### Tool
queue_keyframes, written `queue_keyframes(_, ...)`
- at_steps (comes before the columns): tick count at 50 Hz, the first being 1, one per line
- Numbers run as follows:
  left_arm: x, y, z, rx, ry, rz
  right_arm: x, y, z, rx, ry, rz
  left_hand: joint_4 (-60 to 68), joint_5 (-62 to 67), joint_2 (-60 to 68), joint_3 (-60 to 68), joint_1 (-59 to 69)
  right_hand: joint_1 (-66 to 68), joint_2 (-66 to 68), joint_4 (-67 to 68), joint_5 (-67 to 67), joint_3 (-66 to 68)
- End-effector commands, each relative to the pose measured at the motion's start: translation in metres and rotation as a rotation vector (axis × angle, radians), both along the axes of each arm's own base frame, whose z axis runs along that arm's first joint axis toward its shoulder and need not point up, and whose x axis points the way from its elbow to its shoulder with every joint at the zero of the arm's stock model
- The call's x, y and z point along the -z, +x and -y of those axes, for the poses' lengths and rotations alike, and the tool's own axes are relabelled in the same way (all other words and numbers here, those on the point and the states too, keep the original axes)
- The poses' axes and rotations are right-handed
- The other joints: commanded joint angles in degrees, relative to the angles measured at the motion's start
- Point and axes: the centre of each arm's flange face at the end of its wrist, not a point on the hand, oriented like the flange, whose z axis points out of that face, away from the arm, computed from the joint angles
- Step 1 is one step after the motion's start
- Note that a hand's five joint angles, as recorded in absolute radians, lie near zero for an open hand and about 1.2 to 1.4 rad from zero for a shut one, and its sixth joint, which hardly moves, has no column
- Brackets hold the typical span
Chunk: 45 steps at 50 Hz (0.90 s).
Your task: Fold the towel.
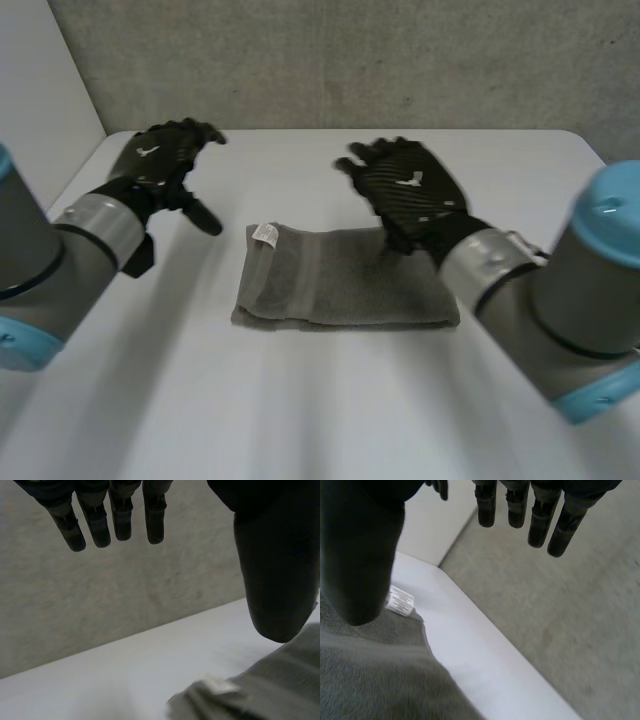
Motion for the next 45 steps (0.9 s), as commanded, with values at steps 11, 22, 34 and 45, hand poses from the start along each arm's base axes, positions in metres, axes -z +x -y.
queue_keyframes(11,0.072,-0.077,-0.016,0.173,0.113,0.052,0.086,-0.077,0.017,0.173,0.320,-0.154,-3.1,0.9,-0.2,-2.8,-0.8,-1.0,-1.8,-4.4,-1.1,-2.7)
queue_keyframes(22,0.111,-0.066,-0.011,-0.013,0.184,0.130,0.112,-0.074,0.032,0.177,0.310,-0.153,-3.1,2.7,1.7,-2.8,1.0,14.1,13.3,-4.4,14.0,-2.7)
queue_keyframes(34,0.100,-0.061,-0.019,-0.074,0.171,0.130,0.119,-0.071,0.042,0.176,0.279,-0.142,-3.1,2.6,1.5,-2.8,0.9,66.5,65.8,-4.4,66.4,-2.7)
queue_keyframes(45,0.101,-0.066,-0.054,-0.015,0.201,0.149,0.106,-0.106,0.035,0.220,0.301,-0.227,-3.1,2.4,1.3,-2.8,0.7,66.5,65.8,-4.4,66.4,-2.7)
